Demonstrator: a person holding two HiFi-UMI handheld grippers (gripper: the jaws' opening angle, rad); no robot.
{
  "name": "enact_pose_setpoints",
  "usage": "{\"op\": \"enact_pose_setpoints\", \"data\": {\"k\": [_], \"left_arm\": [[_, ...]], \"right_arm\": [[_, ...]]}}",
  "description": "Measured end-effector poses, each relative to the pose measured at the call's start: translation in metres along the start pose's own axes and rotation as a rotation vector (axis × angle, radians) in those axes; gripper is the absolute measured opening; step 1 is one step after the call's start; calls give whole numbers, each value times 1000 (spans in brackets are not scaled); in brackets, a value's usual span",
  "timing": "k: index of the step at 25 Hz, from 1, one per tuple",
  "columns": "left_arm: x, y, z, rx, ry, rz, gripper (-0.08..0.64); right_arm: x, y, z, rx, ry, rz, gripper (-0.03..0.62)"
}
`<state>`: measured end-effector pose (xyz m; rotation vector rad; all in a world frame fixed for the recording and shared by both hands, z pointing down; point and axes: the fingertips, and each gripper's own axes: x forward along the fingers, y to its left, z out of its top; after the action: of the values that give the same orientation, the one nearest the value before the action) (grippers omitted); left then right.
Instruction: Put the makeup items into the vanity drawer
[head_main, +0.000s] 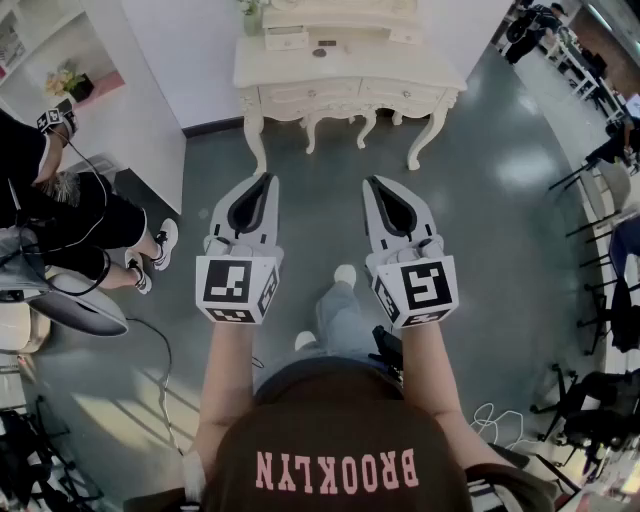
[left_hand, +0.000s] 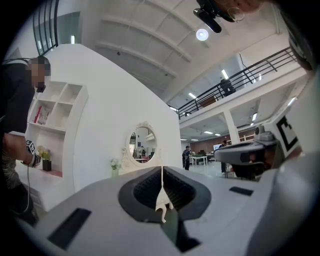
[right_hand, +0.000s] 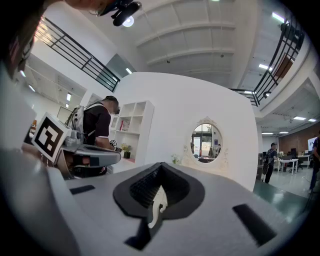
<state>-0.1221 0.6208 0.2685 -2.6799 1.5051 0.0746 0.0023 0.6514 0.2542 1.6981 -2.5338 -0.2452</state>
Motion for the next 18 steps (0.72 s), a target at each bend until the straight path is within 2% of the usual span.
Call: {"op": "enact_pose_setpoints", "data": {"k": [9, 15, 18], "left_arm": [[26, 10, 0, -21, -15, -12, 9], [75, 14, -10, -3, 8, 4, 8], [110, 21, -17, -2, 17, 24, 9]], "right_arm": [[22, -17, -7, 31, -6, -11, -8], [55, -55, -22, 51, -1, -5, -8], [81, -77, -35, 74, -3, 25, -8]]}}
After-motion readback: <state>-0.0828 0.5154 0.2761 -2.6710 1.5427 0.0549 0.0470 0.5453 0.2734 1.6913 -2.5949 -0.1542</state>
